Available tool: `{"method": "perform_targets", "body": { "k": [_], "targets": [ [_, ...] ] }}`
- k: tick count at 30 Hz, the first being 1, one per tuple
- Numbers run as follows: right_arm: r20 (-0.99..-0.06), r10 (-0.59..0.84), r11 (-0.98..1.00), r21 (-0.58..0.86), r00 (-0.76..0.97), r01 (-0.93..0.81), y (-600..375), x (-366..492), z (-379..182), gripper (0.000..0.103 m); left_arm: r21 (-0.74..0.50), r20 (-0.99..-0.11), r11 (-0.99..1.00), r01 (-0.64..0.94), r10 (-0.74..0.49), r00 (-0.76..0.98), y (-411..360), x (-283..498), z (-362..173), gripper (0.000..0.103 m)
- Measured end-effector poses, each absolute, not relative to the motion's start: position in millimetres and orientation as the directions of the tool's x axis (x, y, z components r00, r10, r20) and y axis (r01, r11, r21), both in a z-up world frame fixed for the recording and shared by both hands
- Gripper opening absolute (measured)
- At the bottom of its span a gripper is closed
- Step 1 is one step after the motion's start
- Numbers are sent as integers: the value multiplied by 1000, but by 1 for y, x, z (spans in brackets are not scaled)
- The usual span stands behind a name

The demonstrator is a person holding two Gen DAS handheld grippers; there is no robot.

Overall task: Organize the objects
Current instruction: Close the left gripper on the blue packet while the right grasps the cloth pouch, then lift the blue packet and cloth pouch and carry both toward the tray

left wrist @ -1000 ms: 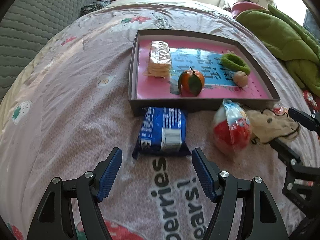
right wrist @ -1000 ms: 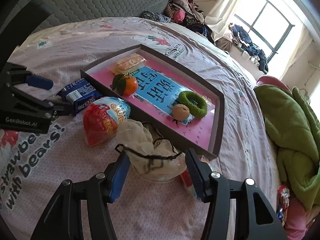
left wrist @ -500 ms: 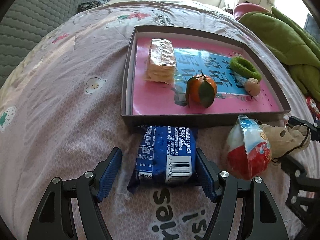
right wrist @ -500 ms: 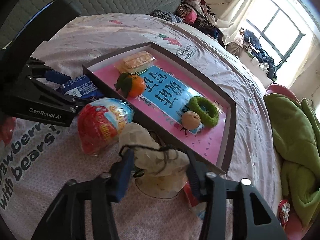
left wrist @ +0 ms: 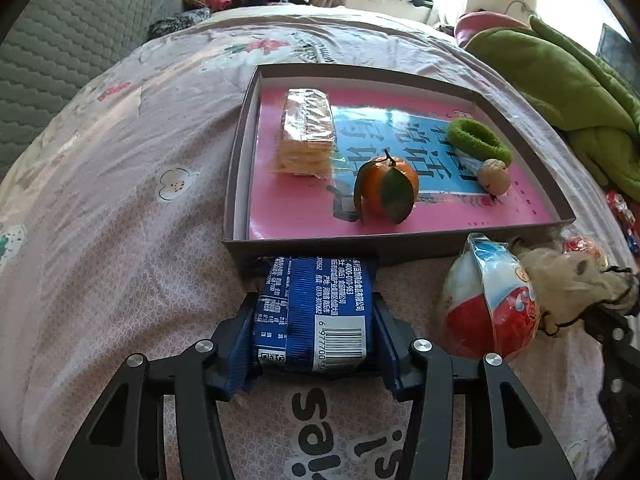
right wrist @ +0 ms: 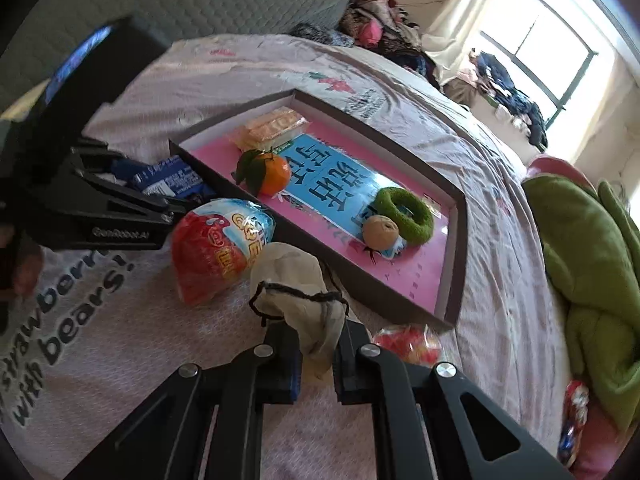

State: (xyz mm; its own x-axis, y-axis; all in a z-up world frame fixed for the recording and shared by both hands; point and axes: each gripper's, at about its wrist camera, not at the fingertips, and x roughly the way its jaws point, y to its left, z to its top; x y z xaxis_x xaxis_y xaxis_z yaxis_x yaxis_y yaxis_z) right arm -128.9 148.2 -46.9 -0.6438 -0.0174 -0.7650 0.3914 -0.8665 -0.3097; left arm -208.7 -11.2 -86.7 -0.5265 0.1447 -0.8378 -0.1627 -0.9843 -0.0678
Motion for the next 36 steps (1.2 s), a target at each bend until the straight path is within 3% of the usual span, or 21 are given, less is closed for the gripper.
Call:
{"method": "perform_targets", "body": {
  "k": [18, 36],
  "targets": [
    [-695, -162, -957, -61, -700, 282, 175, -82, -4, 12, -87, -809, -985, -149, 157, -566, -18, -164, -64, 53],
    [-630, -260, -952, 41, -732, 302, 178, -33, 22, 12, -71, -715, -991, -114, 130, -687, -15, -71, -6, 53]
  ]
}}
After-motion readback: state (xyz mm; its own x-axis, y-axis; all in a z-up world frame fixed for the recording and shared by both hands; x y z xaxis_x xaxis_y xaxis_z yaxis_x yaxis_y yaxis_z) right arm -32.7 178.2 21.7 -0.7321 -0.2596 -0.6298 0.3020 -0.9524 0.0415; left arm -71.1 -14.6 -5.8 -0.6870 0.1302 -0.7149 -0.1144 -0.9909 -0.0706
